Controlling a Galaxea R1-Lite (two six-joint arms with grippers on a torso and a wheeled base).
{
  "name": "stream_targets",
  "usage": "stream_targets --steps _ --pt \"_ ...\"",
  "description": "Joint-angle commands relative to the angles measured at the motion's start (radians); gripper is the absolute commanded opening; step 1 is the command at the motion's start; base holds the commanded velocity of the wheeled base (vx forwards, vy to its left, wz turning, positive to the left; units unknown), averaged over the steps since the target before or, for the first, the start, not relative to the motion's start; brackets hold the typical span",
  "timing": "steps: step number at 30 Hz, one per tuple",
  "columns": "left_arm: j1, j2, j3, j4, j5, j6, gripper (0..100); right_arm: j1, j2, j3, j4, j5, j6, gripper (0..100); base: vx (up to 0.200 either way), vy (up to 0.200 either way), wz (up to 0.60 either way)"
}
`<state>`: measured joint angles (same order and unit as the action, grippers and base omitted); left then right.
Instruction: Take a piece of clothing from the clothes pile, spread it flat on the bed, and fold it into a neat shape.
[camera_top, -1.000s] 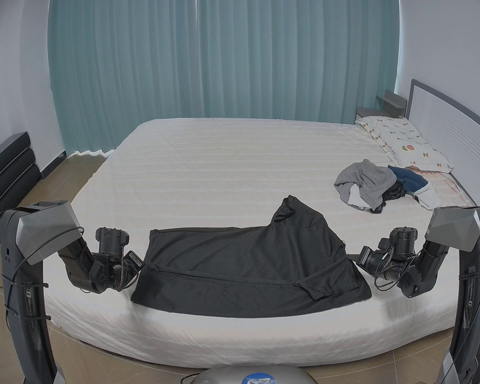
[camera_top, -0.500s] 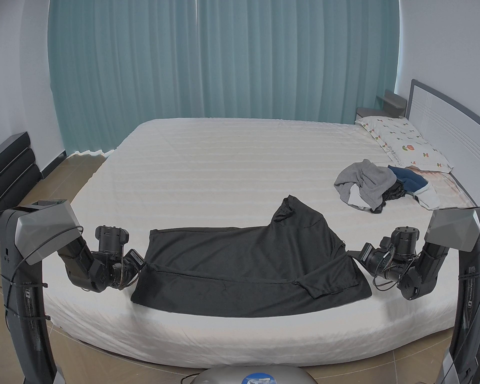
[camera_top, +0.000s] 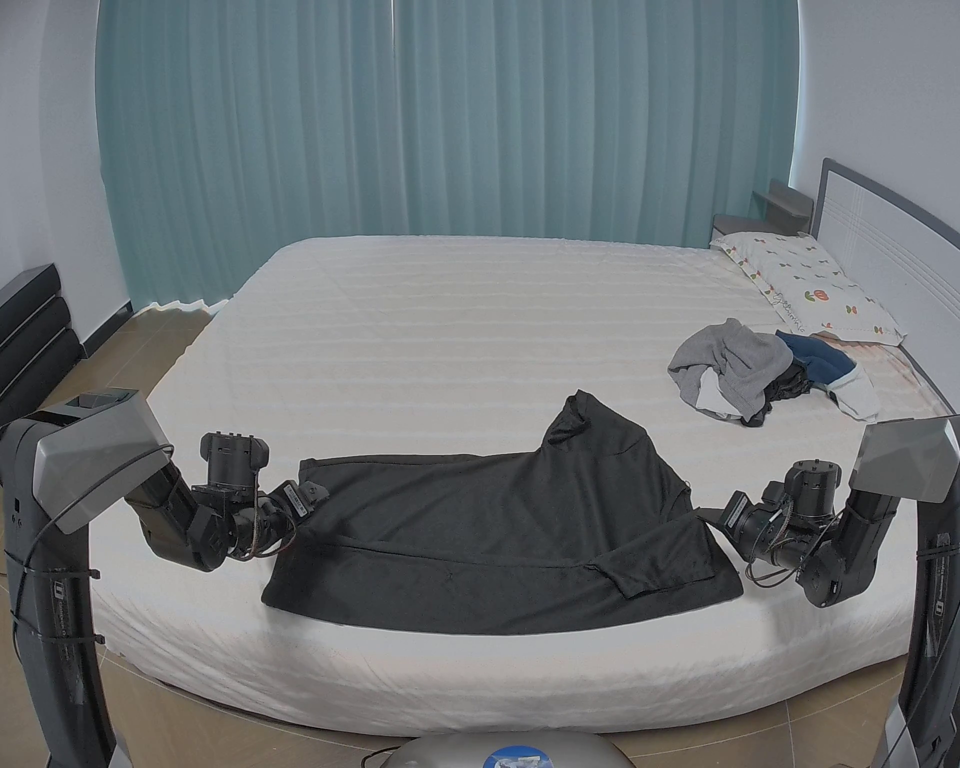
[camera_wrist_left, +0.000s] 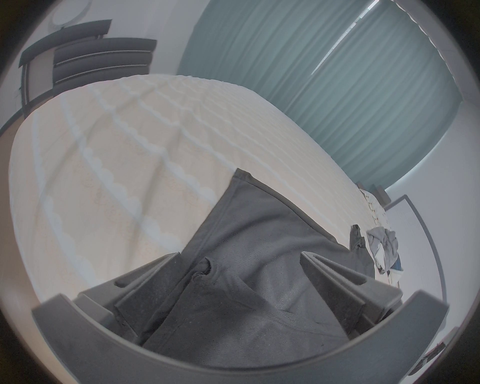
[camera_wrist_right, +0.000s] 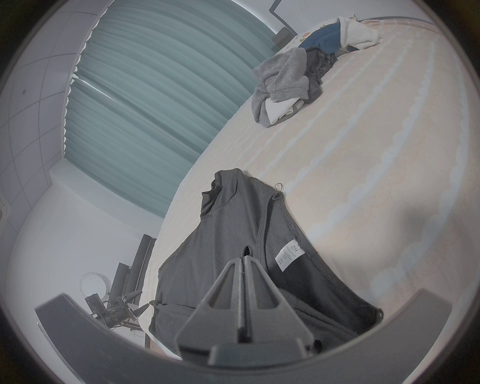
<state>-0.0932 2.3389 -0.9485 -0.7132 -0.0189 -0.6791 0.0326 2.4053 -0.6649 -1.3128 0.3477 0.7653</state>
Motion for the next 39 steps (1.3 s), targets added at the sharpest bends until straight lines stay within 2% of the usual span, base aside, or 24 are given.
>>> stream_targets --steps 1,10,11,15,20,33,39 --pt "-0.007 0.042 -0.018 0.0 0.004 0.027 100 0.009 0.006 0.021 -0.019 0.001 0.0 0 0.0 0.0 0.0" --pt "-0.019 0.085 -0.056 0.0 0.017 0.036 100 0.01 0.008 0.028 -0.033 0.001 0.0 0 0.0 0.0 0.0" --pt "-0.02 0.085 -0.056 0.0 0.017 0.038 0 0.01 0.008 0.028 -0.033 0.001 0.0 0 0.0 0.0 0.0" --pt "-0.019 0.089 -0.05 -0.002 0.031 0.044 0 0.01 0.008 0.028 -0.034 0.001 0.0 0 0.0 0.0 0.0" --pt "-0.016 0.097 -0.019 -0.002 0.091 0.107 0 0.007 0.006 0.028 -0.034 0.001 0.0 0 0.0 0.0 0.0" --pt "0.01 0.077 -0.015 -0.006 0.208 0.098 0 0.012 -0.006 0.047 -0.092 -0.001 0.0 0 0.0 0.0 0.0" --pt "0.009 0.014 0.036 -0.008 0.214 0.092 0 0.015 -0.031 0.108 -0.151 -0.001 -0.004 0 0.0 0.0 0.0"
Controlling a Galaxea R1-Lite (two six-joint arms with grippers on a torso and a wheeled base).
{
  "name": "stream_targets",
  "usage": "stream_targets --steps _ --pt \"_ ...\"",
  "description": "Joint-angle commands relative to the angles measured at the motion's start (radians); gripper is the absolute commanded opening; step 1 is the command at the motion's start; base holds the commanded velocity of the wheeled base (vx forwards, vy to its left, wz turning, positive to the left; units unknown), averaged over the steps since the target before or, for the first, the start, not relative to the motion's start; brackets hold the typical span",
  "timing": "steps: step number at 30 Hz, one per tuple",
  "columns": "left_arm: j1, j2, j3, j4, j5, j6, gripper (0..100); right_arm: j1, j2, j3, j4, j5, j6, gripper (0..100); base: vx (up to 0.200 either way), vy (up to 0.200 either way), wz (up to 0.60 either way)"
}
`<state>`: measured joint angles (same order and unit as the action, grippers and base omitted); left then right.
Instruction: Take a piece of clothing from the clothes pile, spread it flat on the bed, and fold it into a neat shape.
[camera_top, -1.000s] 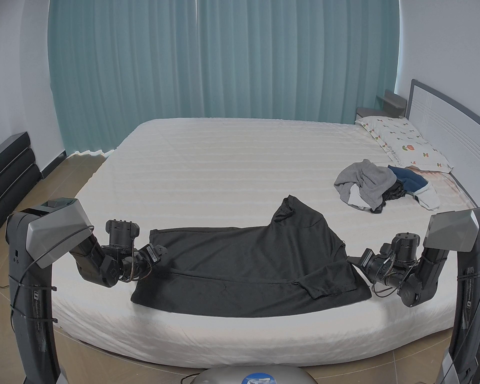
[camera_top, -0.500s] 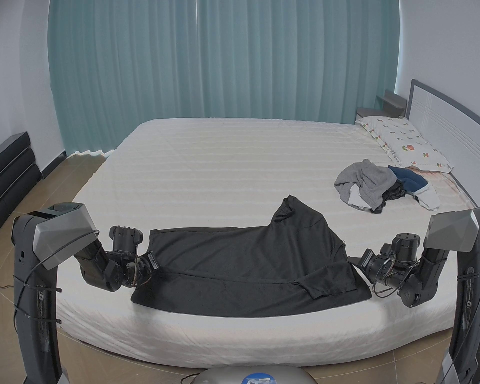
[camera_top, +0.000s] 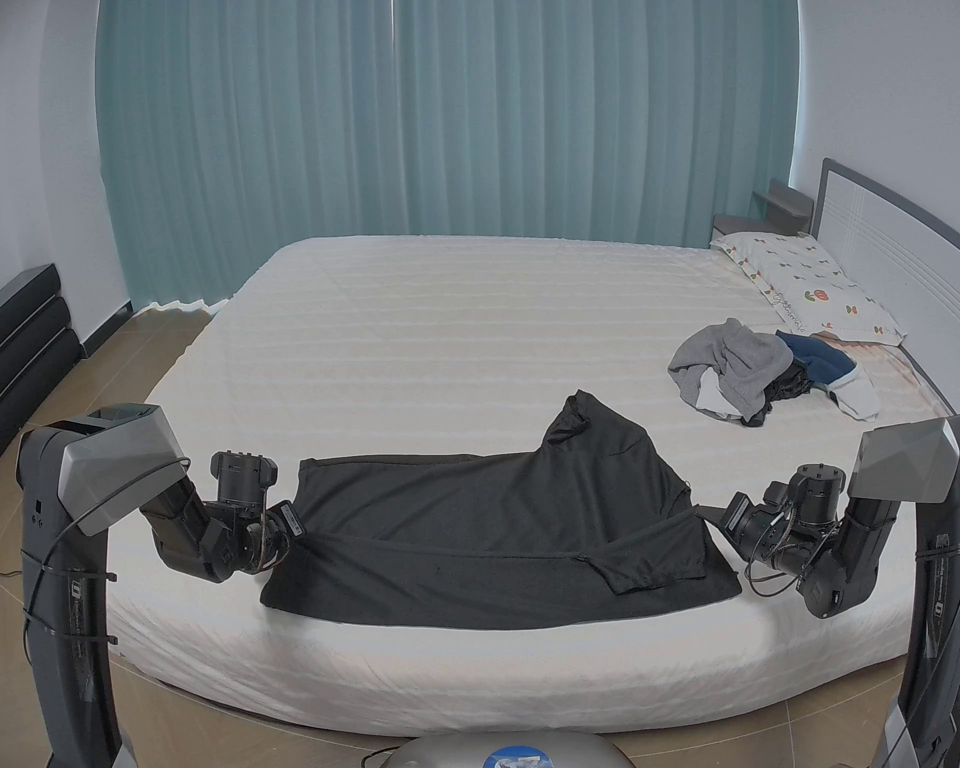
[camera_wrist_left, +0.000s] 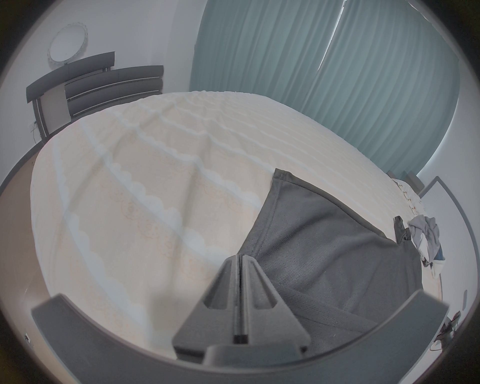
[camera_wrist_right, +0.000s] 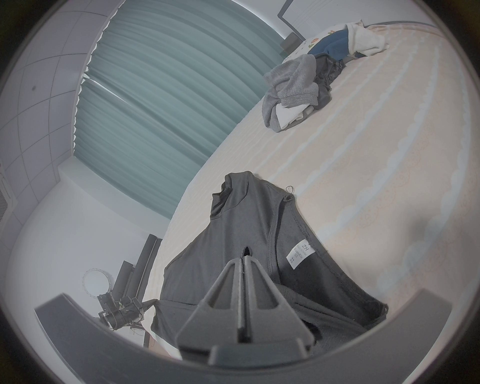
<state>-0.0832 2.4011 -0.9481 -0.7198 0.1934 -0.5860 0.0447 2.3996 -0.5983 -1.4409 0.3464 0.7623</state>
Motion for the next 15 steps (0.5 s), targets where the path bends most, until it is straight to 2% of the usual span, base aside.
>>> stream_targets --steps 1,15 --pt "-0.003 -0.059 0.048 -0.001 0.001 -0.002 0 0.004 -0.037 0.057 -0.029 0.0 -0.001 0 0.0 0.0 0.0" --pt "-0.001 -0.22 0.233 -0.007 -0.012 -0.032 0 -0.005 -0.232 0.229 -0.047 0.002 -0.012 0 0.0 0.0 0.0"
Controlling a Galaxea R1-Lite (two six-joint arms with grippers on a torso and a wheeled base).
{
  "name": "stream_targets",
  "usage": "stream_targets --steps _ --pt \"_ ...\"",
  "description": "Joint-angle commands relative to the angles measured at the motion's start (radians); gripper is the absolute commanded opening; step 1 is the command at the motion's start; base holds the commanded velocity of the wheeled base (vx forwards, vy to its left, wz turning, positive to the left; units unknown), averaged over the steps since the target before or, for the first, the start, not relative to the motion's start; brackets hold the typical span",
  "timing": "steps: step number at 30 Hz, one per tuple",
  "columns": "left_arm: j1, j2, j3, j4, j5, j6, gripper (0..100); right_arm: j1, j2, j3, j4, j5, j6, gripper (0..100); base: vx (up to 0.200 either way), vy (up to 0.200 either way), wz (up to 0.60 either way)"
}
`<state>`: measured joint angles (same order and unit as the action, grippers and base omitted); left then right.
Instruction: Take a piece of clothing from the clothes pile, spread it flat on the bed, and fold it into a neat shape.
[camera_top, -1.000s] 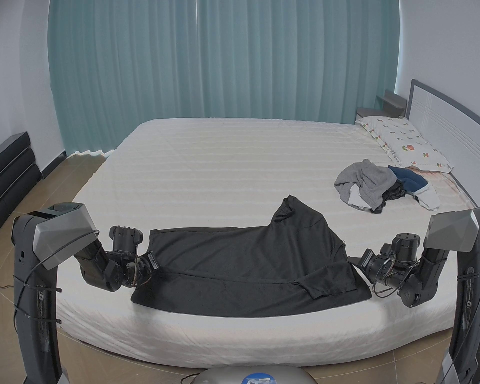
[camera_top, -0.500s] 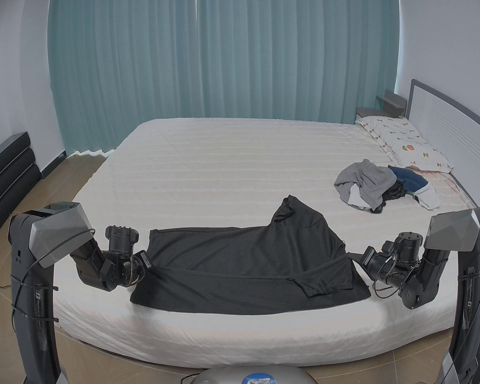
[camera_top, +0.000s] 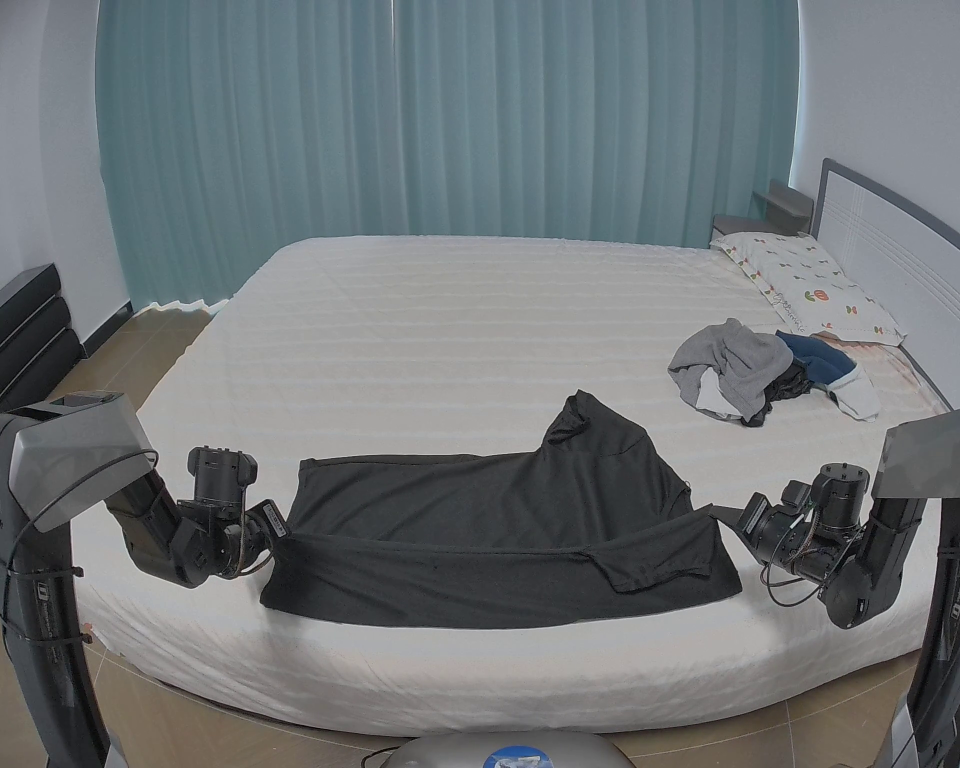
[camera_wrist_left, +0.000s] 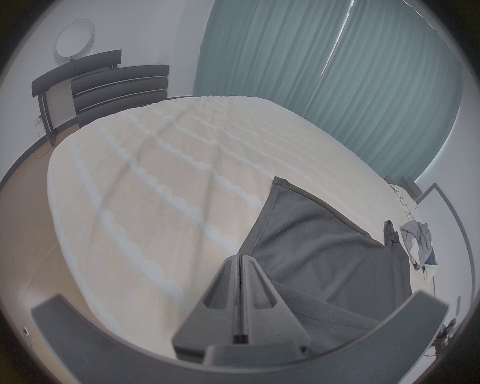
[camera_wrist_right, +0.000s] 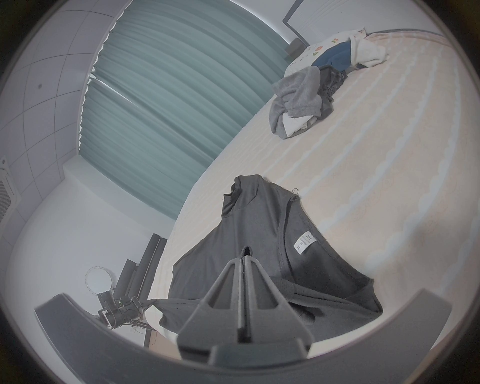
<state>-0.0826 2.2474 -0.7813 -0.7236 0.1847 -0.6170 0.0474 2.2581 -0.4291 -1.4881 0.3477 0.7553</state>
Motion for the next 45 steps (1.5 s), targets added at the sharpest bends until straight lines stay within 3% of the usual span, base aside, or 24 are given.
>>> stream_targets --steps 1,11,29,37,45 --pt "-0.002 -0.072 0.082 -0.007 -0.007 -0.001 0 -0.011 -0.111 0.073 0.0 0.001 -0.005 0 0.0 0.0 0.0" --pt "-0.011 -0.135 0.237 -0.148 -0.019 -0.043 0 -0.024 -0.21 0.24 -0.054 0.022 -0.005 0 0.0 0.0 0.0" --pt "-0.04 -0.192 0.413 -0.191 -0.031 0.01 0 -0.067 -0.23 0.406 -0.074 0.033 -0.063 0 0.0 0.0 0.0" --pt "-0.039 -0.187 0.407 -0.191 -0.033 0.025 0 -0.075 -0.218 0.421 -0.074 0.044 -0.102 0 0.0 0.0 0.0" --pt "-0.031 -0.085 0.286 -0.189 -0.033 0.022 0 -0.072 -0.103 0.302 -0.074 0.047 -0.105 0 0.0 0.0 0.0"
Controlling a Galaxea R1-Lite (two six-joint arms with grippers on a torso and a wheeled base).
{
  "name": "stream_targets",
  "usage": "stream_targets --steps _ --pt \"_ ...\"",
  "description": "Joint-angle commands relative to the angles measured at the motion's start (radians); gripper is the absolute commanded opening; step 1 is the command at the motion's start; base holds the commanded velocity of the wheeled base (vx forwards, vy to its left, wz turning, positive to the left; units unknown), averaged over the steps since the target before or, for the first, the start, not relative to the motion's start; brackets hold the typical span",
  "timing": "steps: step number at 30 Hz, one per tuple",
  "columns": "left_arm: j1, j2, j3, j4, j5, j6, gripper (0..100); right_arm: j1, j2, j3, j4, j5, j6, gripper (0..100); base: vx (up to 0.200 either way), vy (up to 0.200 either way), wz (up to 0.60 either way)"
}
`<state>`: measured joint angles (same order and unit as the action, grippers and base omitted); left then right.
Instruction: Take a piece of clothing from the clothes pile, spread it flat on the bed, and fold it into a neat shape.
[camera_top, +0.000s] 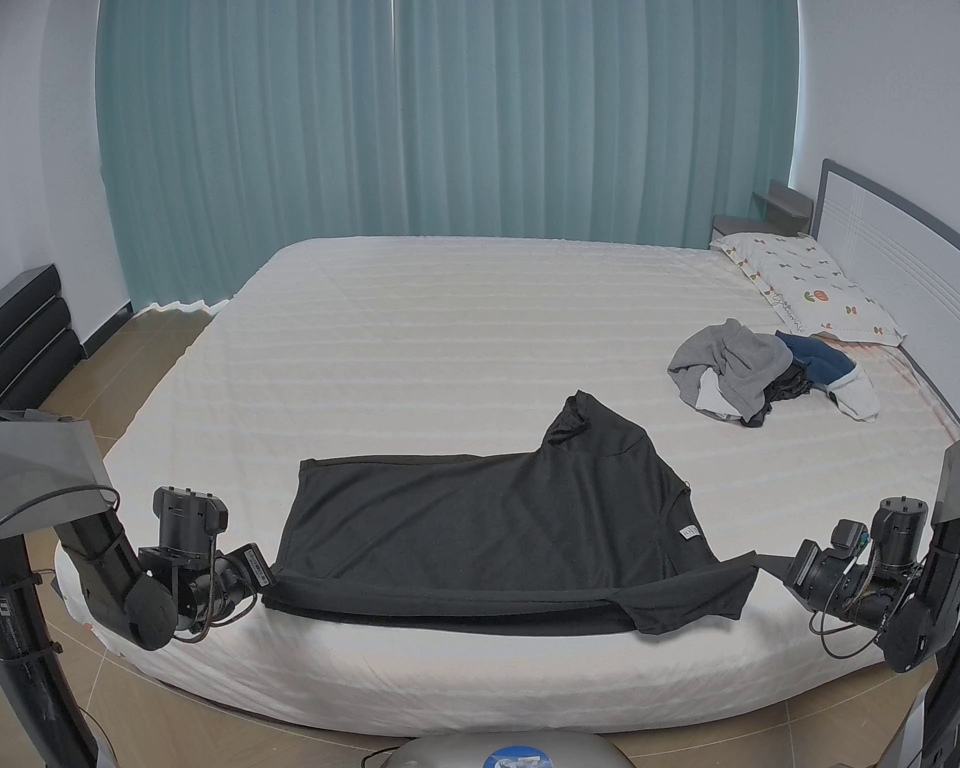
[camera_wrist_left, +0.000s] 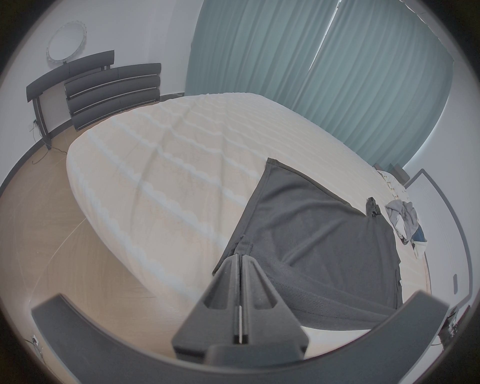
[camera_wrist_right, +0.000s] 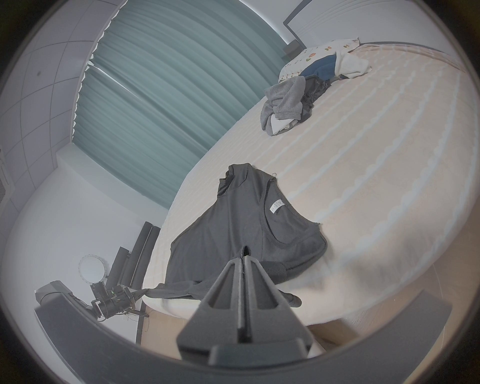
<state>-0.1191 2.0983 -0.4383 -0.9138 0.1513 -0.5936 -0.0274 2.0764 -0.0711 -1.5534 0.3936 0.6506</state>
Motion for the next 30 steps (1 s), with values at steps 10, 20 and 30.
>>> stream_targets --steps 10,20,30 --pt "0.007 0.158 -0.186 0.016 0.002 -0.002 0 0.014 0.2 -0.239 0.009 0.001 0.0 0 0.0 0.0 0.0" --pt "0.01 0.269 -0.303 0.018 0.005 0.003 0 0.014 0.263 -0.386 0.092 -0.002 0.0 0 0.0 0.0 0.0" --pt "0.012 0.335 -0.407 0.075 0.014 0.002 0 0.014 0.324 -0.463 0.11 -0.007 0.001 0 0.0 0.0 0.0"
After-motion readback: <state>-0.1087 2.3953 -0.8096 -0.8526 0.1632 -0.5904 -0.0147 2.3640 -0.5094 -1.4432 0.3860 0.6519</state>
